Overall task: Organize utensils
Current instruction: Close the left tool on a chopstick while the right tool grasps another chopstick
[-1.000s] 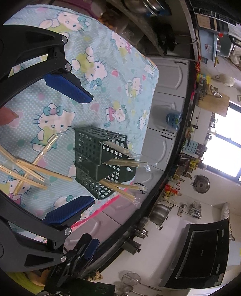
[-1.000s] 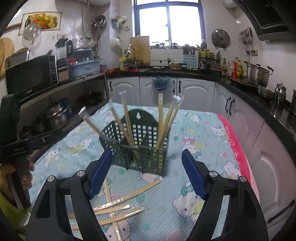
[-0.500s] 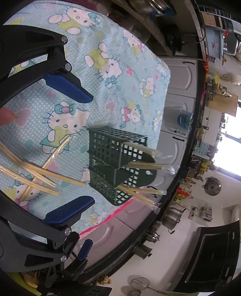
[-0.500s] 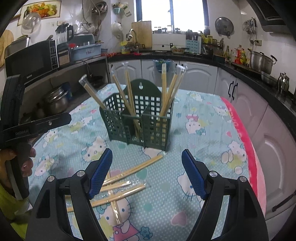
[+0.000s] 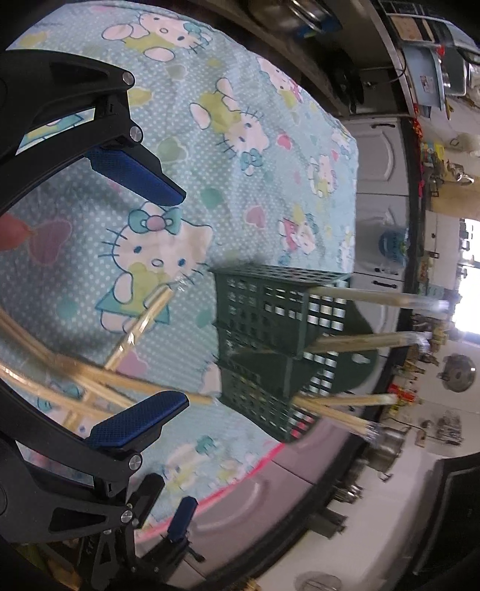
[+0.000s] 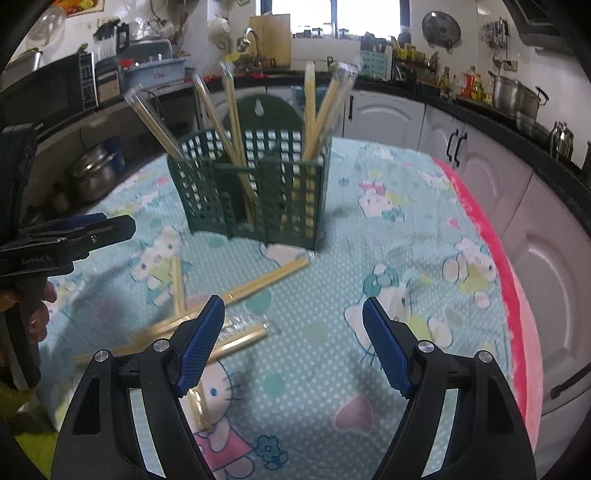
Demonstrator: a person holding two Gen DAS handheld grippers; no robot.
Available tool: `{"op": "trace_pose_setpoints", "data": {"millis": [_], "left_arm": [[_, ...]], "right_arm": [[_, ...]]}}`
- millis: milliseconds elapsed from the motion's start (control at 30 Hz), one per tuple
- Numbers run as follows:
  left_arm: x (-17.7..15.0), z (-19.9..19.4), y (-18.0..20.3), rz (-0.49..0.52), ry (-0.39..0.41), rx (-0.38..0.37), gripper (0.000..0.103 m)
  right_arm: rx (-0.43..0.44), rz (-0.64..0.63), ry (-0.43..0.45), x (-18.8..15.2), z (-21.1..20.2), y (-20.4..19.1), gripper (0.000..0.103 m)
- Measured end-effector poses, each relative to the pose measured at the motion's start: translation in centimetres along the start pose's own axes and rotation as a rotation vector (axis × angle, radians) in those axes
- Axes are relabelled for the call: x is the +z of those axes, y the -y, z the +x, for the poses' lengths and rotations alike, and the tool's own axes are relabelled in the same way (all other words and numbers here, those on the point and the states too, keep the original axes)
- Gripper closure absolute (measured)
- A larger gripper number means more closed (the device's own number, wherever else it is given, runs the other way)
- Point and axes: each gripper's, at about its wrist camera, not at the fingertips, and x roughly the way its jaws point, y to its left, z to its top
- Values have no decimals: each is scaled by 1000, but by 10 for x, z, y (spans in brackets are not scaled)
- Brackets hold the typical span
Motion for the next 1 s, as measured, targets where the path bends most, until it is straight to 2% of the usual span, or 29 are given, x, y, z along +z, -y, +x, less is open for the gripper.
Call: {"op": "trace_pose_setpoints", "data": {"millis": [233,300,333,400,433,500,600,733,833,900,1000], "left_arm": [[-12,29,-8,9,-87,19,11],[-13,33,-12,-3,-96,13,11],[-13,35,-15,-15,-103,6,13],[-13,38,-19,-42,-119,-20,28],[-13,39,-20,-57,-125,-31,31],[-13,44,-24,-93,-146,-74,46],[-13,51,-24,-114,-170,-97,52],[-10,60,-22,-127,-187,-106,53],[-6,67,-21,-132,-194,-98,53],[-4,70,-22,-133,-195,-91,53],[-4,75,-21,-127,-193,-71,57]], "right_arm": [[19,20,-79,-13,24,3,29],[29,21,-94,-15,29,2,37],[38,24,-101,-15,31,2,39],[59,37,-116,-16,36,2,44],[66,46,-122,-15,38,2,46],[91,70,-137,-15,43,3,51],[113,100,-149,-12,50,4,54],[148,142,-168,-8,59,6,61],[169,168,-182,-8,66,9,70],[172,165,-181,-8,66,9,88],[150,130,-162,-8,64,6,101]]}}
